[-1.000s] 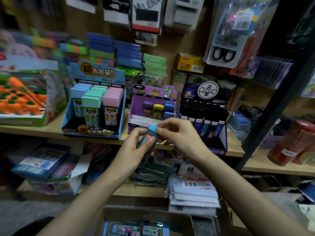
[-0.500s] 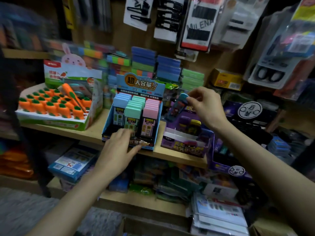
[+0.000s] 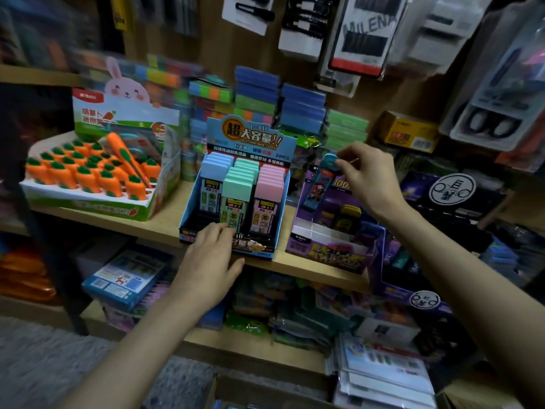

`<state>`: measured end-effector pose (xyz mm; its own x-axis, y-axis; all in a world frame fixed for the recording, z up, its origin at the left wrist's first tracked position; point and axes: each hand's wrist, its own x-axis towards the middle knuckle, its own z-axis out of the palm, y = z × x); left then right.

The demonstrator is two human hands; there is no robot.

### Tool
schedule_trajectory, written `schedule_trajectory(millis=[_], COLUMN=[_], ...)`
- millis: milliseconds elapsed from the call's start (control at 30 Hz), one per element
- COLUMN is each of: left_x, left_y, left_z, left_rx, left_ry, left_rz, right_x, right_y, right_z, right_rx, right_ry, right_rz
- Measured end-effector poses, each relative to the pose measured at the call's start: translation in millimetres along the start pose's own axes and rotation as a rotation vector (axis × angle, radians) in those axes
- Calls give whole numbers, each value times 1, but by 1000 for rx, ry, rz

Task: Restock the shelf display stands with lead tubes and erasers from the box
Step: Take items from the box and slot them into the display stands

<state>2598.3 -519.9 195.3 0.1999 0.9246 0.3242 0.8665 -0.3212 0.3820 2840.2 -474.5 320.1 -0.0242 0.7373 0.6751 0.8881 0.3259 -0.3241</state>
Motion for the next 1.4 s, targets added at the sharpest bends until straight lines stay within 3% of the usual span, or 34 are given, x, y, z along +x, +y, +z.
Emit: schedule_trajectory(millis=[167,700,867,933,1000,1133,1233,1400], left_x=[1,-1,-16,-26,-43,-86,-120,-183], left_y=[-1,-2,5,8,11,9,-2,-17], left_z=[2,-3,-19,-20,-11,38,87,167], left_rx=[-14,-52,-118,-193,-266,-182,-167,-360], left_ry=[14,46,126,30,-172,-571,-676,-793], left_rz=[-3,9,110,139,141,152,115,-148], right_x=[4,-11,-23,-43,-72,-157,-233,-352], right_y=[1,13,-2,-7,-9,7,30,74], right_z=[-5,31,5,-10,-21,-16,3,46], right_rx=[-2,-124,-43,-17,24,8,0,-94], right_ry=[89,-309,-296,-335,-462,-769,-953,-1178], right_rz=[-4,0,-46,-89,-115,-98,7,253])
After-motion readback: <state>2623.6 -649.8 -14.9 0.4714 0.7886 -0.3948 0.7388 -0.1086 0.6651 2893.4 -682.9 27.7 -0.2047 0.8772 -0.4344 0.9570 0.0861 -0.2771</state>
